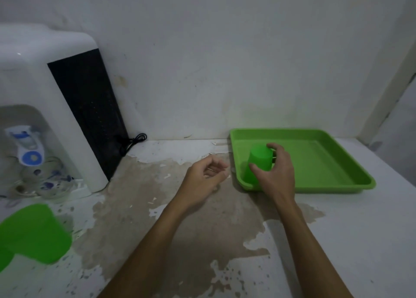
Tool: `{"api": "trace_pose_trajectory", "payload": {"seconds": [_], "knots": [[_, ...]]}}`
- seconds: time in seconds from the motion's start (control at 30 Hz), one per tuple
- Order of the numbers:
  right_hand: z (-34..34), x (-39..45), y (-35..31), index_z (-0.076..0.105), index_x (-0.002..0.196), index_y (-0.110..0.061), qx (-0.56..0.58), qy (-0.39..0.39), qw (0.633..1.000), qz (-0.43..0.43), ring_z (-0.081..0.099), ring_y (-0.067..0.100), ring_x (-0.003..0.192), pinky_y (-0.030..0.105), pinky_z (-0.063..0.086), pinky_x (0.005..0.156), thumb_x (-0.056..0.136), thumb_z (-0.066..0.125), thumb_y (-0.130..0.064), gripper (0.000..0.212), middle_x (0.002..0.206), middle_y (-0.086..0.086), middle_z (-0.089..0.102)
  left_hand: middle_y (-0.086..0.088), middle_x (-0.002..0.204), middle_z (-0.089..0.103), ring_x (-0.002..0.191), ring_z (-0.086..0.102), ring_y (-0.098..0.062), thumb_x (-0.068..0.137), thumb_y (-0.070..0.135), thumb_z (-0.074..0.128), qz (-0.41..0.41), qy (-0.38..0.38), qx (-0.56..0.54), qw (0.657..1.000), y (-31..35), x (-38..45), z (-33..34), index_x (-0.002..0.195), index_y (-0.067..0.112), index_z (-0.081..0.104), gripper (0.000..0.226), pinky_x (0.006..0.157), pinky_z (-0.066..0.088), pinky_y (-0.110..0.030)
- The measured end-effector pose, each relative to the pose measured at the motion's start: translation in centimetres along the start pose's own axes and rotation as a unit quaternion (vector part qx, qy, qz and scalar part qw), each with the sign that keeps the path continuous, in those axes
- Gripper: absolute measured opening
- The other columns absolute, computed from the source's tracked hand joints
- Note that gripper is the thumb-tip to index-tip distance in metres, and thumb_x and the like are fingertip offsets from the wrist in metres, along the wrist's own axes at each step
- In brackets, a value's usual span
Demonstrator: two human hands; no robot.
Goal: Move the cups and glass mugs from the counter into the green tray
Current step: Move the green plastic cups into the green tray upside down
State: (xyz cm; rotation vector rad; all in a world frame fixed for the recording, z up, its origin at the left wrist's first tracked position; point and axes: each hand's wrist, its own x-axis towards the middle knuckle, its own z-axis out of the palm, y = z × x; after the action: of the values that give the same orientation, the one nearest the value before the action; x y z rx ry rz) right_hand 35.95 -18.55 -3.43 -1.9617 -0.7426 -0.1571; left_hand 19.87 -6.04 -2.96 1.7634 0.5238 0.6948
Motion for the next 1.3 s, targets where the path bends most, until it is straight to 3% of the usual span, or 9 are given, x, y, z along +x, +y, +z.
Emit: {"api": "trace_pose_trajectory", "payload": {"seconds": [0.23, 0.33, 0.43, 0.53, 0.67, 0.9, 1.0, 1.1, 1.3], "knots": [[-0.1, -0.2, -2.1, 0.059, 0.132, -0.013, -0.026, 0.05, 0.998, -0.036, 0.054, 0.029, 0.115, 0.041, 0.046, 0.098, 0.077, 0.082, -0.028, 0.061, 0.125, 0.014, 0.056, -0.006, 0.1, 0.074, 0.084, 0.068, -0.009, 0.091, 0.013, 0.074, 0.013, -0.016, 0.07, 0.997, 1.7, -1.8, -3.6, 0.098, 0.019, 0.073, 0.009, 0.081, 0.056, -0.024], [0.8, -1.0, -4.5, 0.064, 0.122, -0.013, 0.021, 0.05, 0.995, -0.08, 0.055, 0.023, 0.109, 0.037, 0.047, 0.094, 0.081, 0.078, -0.023, 0.045, 0.117, 0.01, 0.06, 0.002, 0.094, 0.073, 0.068, 0.058, -0.01, 0.091, 0.019, 0.075, 0.018, -0.031, 0.122, 0.992, 2.3, -3.1, -6.1, 0.098, 0.028, 0.073, 0.012, 0.066, 0.052, -0.022], [3.2, -2.7, -7.3, 0.068, 0.1, -0.018, 0.106, 0.004, 0.988, -0.113, 0.062, 0.017, 0.088, 0.03, 0.05, 0.08, 0.08, 0.076, -0.017, 0.022, 0.097, 0.002, 0.067, -0.001, 0.085, 0.071, 0.056, 0.043, -0.007, 0.091, 0.019, 0.074, 0.036, -0.017, 0.159, 0.987, 3.1, -5.2, -9.0, 0.096, 0.031, 0.073, 0.013, 0.055, 0.04, -0.016], [5.9, -4.9, -10.7, 0.07, 0.085, -0.017, 0.17, -0.079, 0.977, -0.096, 0.066, 0.011, 0.072, 0.018, 0.049, 0.065, 0.08, 0.075, -0.015, 0.007, 0.079, -0.002, 0.071, 0.001, 0.076, 0.068, 0.055, 0.046, -0.004, 0.091, 0.022, 0.075, 0.068, 0.027, 0.206, 0.976, 4.2, -7.5, -12.0, 0.094, 0.031, 0.073, 0.01, 0.056, 0.042, -0.018], [9.5, -7.8, -14.5, 0.072, 0.078, -0.018, 0.214, -0.188, 0.954, -0.089, 0.064, 0.008, 0.068, 0.015, 0.048, 0.06, 0.081, 0.074, -0.013, 0.006, 0.074, -0.002, 0.072, 0.009, 0.075, 0.068, 0.07, 0.064, -0.01, 0.088, 0.018, 0.076, 0.11, 0.127, 0.273, 0.947, 4.9, -11.0, -16.5, 0.093, 0.031, 0.072, 0.014, 0.065, 0.051, -0.026], [15.3, -12.2, -20.4, 0.071, 0.074, -0.016, 0.269, -0.29, 0.913, -0.096, 0.057, 0.006, 0.061, 0.014, 0.047, 0.058, 0.083, 0.073, -0.007, 0.013, 0.07, 0.001, 0.068, 0.009, 0.105, 0.063, 0.102, 0.064, -0.013, 0.088, 0.022, 0.076, 0.1, 0.257, 0.412, 0.869, 4.3, -16.8, -23.6, 0.103, 0.027, 0.07, 0.017, 0.088, 0.053, -0.038], [17.1, -13.9, -22.0, 0.072, 0.074, -0.016, 0.288, -0.316, 0.899, -0.099, 0.057, 0.007, 0.062, 0.016, 0.047, 0.058, 0.083, 0.073, -0.006, 0.013, 0.069, 0.004, 0.068, 0.005, 0.134, 0.055, 0.127, 0.056, -0.018, 0.087, 0.033, 0.076, 0.024, 0.243, 0.457, 0.855, 3.5, -18.2, -25.2, 0.127, 0.032, 0.064, 0.041, 0.102, 0.05, -0.046], [18.0, -15.0, -23.0, 0.073, 0.079, -0.008, 0.302, -0.339, 0.885, -0.105, 0.057, 0.008, 0.064, 0.016, 0.048, 0.058, 0.085, 0.072, -0.006, 0.006, 0.071, 0.009, 0.069, 0.0, 0.164, 0.03, 0.152, 0.031, -0.022, 0.089, 0.043, 0.072, -0.061, 0.188, 0.483, 0.853, 2.6, -18.9, -25.8, 0.149, 0.037, 0.046, 0.066, 0.119, 0.037, -0.043], [18.2, -15.3, -22.7, 0.073, 0.079, -0.01, 0.295, -0.349, 0.883, -0.108, 0.055, 0.005, 0.062, 0.015, 0.047, 0.059, 0.085, 0.073, -0.007, 0.006, 0.07, 0.0, 0.066, 0.002, 0.169, 0.021, 0.156, 0.022, -0.019, 0.094, 0.046, 0.065, -0.108, 0.144, 0.482, 0.857, 1.6, -18.9, -25.5, 0.156, 0.042, 0.032, 0.07, 0.119, 0.035, -0.04]]}}
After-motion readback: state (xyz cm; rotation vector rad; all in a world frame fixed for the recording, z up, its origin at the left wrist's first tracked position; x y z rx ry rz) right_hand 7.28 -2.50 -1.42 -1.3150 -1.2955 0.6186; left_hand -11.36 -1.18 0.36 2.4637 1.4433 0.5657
